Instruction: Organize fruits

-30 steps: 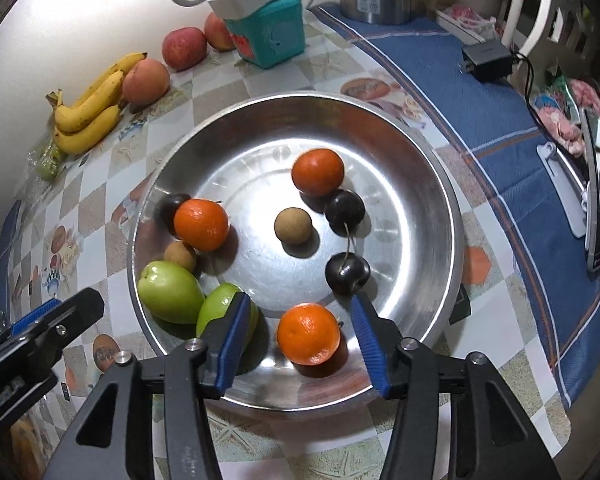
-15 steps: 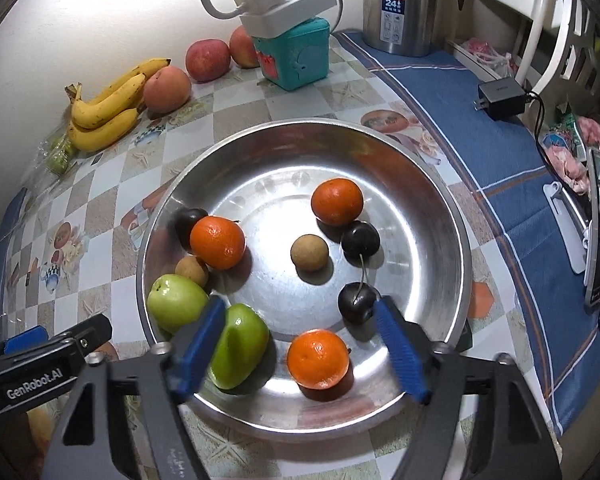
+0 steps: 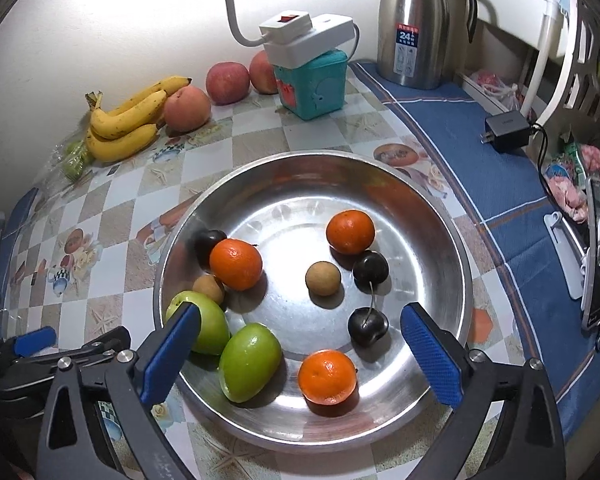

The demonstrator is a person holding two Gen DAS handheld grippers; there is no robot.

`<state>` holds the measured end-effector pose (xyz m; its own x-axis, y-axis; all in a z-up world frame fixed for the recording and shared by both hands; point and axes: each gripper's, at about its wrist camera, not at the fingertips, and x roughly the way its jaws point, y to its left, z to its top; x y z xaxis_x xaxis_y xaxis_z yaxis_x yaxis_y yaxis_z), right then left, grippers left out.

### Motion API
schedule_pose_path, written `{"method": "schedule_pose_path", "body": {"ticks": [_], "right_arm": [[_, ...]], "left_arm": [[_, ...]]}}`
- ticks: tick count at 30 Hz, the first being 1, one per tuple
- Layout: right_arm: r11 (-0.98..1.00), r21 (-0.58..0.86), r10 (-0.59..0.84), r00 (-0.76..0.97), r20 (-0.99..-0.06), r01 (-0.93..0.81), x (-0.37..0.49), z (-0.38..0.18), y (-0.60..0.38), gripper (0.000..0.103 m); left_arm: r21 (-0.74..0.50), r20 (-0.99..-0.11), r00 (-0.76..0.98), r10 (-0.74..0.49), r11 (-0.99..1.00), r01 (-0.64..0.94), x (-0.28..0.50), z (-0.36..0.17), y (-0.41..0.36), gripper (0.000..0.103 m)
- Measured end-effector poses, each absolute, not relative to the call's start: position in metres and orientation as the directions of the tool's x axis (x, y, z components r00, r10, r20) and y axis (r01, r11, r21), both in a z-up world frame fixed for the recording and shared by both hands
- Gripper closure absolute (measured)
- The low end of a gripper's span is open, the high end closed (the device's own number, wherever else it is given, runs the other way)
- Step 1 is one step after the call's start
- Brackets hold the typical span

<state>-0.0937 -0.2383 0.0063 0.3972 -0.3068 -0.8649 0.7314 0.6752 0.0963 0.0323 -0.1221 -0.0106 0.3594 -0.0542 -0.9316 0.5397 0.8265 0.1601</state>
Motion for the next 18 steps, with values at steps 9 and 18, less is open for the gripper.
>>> {"method": "schedule_pose_path", "body": {"ticks": [9,18], "right_arm": [[0.673,0.116,-0.301,0.414,-0.859,0.730,-0.098,0.012,-0.231,0.003],[0.669,0.105,-0.302,0.398,-0.866,0.736,-0.117,0.020,-0.215,0.003]], "left_arm": [[0.192,-0.913,0.405,-0.043,0.833,0.520,0.022,0.002,-0.106,0.001],[0.189,-0.931,0.365,-0.012,0.840,0.508,0.010,0.003,-0.078,0.001]]}}
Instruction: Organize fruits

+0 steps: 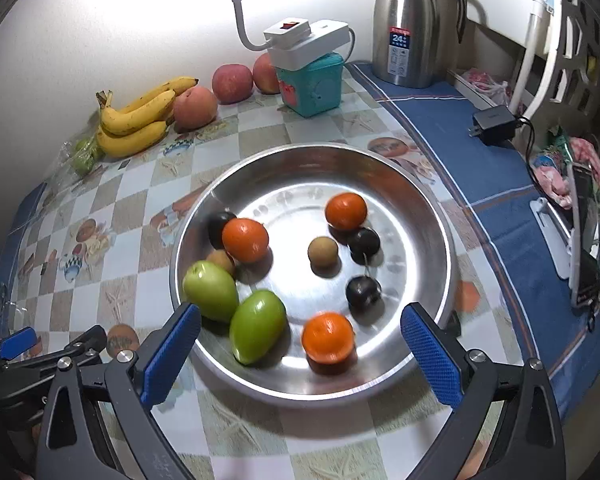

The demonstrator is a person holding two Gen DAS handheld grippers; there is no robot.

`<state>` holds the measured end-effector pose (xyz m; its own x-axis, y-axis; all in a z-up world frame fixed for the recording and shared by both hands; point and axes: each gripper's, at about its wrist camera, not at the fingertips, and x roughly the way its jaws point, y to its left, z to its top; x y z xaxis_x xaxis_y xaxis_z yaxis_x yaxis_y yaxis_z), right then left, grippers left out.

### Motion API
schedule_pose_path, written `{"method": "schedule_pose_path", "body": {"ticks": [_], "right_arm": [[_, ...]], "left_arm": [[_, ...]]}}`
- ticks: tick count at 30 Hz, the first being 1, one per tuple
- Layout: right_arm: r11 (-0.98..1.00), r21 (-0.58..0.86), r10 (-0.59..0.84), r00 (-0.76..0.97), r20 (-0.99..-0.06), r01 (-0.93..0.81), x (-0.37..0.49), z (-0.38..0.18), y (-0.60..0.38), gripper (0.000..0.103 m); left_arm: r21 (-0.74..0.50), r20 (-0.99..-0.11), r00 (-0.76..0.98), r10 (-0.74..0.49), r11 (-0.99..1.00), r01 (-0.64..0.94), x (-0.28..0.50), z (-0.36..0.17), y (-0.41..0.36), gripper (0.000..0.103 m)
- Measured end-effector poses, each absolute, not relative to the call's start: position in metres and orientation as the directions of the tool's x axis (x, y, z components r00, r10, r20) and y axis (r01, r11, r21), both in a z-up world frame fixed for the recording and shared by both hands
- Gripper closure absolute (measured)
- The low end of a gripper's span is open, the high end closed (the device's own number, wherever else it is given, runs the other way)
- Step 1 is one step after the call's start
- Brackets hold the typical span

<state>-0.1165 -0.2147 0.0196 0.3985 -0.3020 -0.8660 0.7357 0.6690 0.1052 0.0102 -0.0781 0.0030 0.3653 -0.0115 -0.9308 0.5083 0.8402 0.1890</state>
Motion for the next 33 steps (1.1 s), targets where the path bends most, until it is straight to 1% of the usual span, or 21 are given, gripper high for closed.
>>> {"method": "schedule_pose_path", "body": {"ticks": [10,19,26,33], "right_arm": [[0.690,0.114,-0.289,0.416,-0.862,0.714,-0.137,0.027,-0.196,0.003],[0.722,0.100,-0.283,0.424,-0.860,0.685,-0.143,0.034,-0.178,0.003],[0.720,0.118,-0.278,0.440,-0.854,0.684,-0.150,0.040,-0.171,0.003],[0.716,0.126,-0.277,0.446,-0.851,0.687,-0.154,0.044,-0.168,0.003]], "left_arm": [[0.191,-0.931,0.365,-0.010,0.839,0.509,-0.005,0.012,-0.061,0.001],[0.169,-0.923,0.382,-0.046,0.844,0.510,-0.019,0.028,-0.045,0.001],[0.136,-0.927,0.368,-0.080,0.840,0.526,-0.032,0.031,-0.036,0.001],[0.115,-0.925,0.369,-0.094,0.855,0.506,-0.037,0.034,-0.025,0.001]]}}
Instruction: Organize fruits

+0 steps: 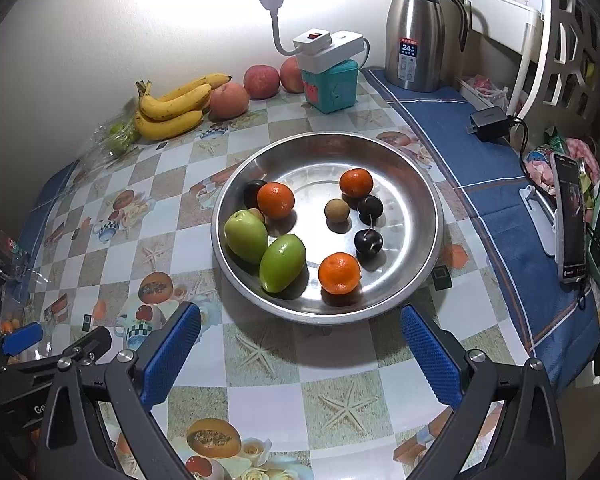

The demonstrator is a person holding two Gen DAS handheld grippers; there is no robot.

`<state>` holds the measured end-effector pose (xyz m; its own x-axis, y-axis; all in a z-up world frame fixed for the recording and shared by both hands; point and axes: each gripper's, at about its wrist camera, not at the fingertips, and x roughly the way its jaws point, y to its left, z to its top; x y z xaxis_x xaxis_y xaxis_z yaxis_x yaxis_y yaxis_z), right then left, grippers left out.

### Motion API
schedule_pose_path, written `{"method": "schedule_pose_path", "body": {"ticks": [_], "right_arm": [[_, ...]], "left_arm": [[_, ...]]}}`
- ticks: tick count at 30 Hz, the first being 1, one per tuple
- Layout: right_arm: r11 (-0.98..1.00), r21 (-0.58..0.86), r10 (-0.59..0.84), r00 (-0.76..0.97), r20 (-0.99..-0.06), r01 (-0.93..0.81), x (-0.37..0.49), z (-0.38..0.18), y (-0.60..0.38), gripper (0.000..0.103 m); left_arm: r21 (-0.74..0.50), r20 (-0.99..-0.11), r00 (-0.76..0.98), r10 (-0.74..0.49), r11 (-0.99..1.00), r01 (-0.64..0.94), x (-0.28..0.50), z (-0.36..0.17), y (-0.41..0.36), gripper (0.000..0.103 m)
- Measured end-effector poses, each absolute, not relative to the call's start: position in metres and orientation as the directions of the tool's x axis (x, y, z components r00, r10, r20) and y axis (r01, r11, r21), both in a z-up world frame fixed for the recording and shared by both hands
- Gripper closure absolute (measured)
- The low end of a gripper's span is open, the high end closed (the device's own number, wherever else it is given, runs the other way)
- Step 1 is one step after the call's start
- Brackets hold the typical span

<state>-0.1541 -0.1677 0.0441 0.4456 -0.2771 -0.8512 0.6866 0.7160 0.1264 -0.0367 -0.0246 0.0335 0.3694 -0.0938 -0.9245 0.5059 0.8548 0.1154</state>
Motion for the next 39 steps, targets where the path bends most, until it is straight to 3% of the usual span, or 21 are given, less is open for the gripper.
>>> {"method": "schedule_pose_path", "body": {"ticks": [39], "right_arm": [[0.718,0.122,-0.267,0.433,-0.861,0.685,-0.1540,0.0423,-0.1665,0.003]], "left_arm": [[0.094,-0.926,0.365,-0.102,0.872,0.481,-0.0312,0.0351,-0.0219,0.001]]}}
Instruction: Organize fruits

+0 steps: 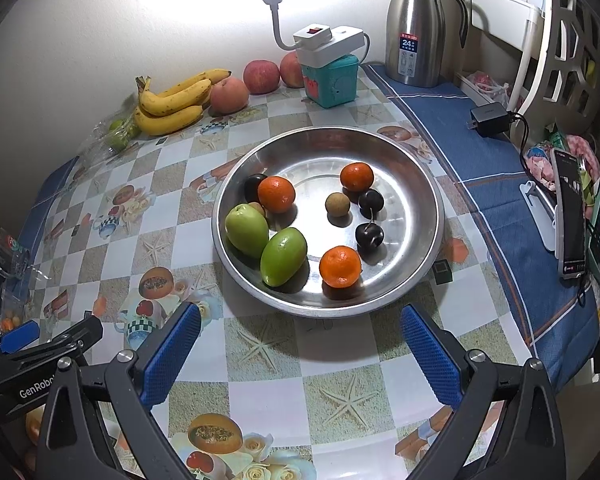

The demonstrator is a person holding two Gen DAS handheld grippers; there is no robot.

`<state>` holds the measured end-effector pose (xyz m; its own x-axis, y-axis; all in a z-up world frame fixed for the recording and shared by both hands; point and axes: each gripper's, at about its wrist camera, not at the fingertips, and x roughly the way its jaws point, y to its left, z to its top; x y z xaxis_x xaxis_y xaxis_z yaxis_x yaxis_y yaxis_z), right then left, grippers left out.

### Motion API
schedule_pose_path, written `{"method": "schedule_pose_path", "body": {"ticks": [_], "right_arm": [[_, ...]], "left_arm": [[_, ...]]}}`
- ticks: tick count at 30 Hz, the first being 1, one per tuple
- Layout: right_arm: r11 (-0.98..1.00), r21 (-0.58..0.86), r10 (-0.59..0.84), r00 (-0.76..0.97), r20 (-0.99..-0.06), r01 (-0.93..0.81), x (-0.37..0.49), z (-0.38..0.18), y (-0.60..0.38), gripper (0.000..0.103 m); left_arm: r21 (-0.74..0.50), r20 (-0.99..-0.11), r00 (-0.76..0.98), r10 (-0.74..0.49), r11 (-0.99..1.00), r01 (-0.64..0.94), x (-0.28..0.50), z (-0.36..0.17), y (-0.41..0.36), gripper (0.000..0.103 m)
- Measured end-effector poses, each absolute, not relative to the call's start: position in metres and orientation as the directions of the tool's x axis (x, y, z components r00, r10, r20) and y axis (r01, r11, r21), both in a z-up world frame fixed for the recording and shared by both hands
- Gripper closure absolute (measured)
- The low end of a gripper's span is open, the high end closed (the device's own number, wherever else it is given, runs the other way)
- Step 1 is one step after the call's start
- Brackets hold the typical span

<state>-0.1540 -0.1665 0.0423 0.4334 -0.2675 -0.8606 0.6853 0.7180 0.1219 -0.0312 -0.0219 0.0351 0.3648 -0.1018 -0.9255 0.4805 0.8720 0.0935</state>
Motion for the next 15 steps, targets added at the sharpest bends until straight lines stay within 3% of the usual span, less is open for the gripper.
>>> {"method": "schedule_pose_path", "body": {"ticks": [15], "right_arm": [[0.717,0.123,-0.265,0.431,-0.862,0.686,-0.1540,0.0411,-0.1667,0.003]], "left_arm": [[0.092,-0.926,0.363,-0.102,0.872,0.480,-0.0305,0.0341,-0.0221,0.001]]}}
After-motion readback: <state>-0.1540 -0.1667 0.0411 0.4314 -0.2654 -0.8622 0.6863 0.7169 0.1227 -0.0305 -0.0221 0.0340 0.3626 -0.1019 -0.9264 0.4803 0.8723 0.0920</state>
